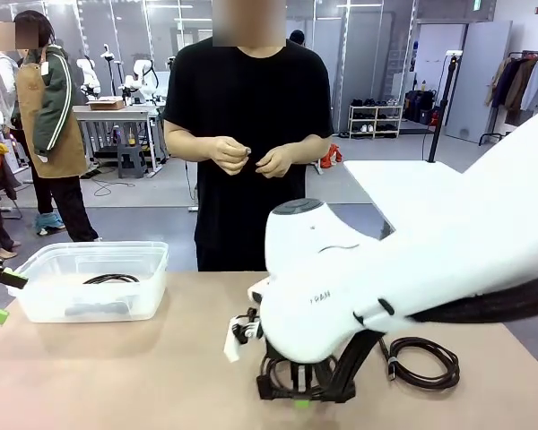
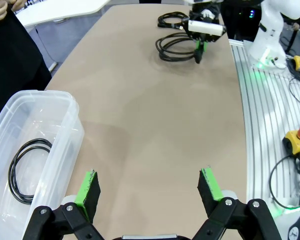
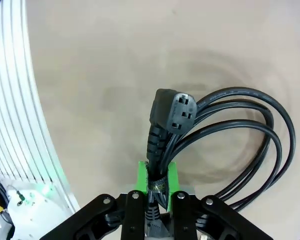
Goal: Organize and store the cables.
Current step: Place the Power Cable into the Organizing box.
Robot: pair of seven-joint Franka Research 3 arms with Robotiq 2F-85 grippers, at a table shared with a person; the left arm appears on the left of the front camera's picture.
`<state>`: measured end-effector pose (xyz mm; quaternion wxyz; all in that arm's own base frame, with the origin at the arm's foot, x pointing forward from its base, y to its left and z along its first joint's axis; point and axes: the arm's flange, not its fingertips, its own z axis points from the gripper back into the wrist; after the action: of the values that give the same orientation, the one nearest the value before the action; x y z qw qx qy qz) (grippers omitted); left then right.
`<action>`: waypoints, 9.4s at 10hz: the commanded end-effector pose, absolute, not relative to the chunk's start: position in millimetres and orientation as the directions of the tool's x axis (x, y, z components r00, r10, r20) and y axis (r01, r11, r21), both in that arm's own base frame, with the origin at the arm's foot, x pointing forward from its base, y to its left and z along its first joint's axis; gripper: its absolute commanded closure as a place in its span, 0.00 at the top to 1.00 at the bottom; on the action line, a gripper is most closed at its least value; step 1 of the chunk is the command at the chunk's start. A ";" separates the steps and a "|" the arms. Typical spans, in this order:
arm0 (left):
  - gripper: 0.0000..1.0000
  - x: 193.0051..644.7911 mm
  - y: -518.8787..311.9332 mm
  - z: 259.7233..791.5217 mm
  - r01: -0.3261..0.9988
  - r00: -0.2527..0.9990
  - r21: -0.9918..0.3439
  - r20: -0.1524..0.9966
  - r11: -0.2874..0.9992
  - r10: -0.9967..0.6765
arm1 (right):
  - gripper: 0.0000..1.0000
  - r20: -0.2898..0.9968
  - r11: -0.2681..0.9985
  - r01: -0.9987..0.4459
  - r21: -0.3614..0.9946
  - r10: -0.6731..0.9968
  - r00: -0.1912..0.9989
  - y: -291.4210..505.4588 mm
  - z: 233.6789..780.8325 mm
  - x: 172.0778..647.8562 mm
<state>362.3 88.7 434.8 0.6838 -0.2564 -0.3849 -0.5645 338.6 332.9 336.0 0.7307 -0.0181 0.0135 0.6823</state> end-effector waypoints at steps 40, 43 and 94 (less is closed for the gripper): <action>1.00 374.7 -290.3 420.7 0.999 0.034 0.000 0.297 0.035 -0.954 | 1.00 0.884 0.179 -0.974 0.143 0.419 0.206 -180.3 409.5 213.1; 1.00 374.7 -290.3 420.7 0.999 0.034 0.000 0.297 0.035 -0.954 | 1.00 0.884 0.179 -0.974 0.143 0.419 0.206 -180.3 409.5 213.1; 0.17 368.5 -271.3 504.2 0.953 -0.236 0.214 0.077 -0.215 -0.969 | 1.00 0.884 0.179 -0.974 0.143 0.419 0.206 -180.3 409.5 213.1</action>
<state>370.4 -308.6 490.9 0.6303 0.0550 -0.1124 -0.7662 212.4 -178.8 407.0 0.6824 0.3833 -0.3540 0.5120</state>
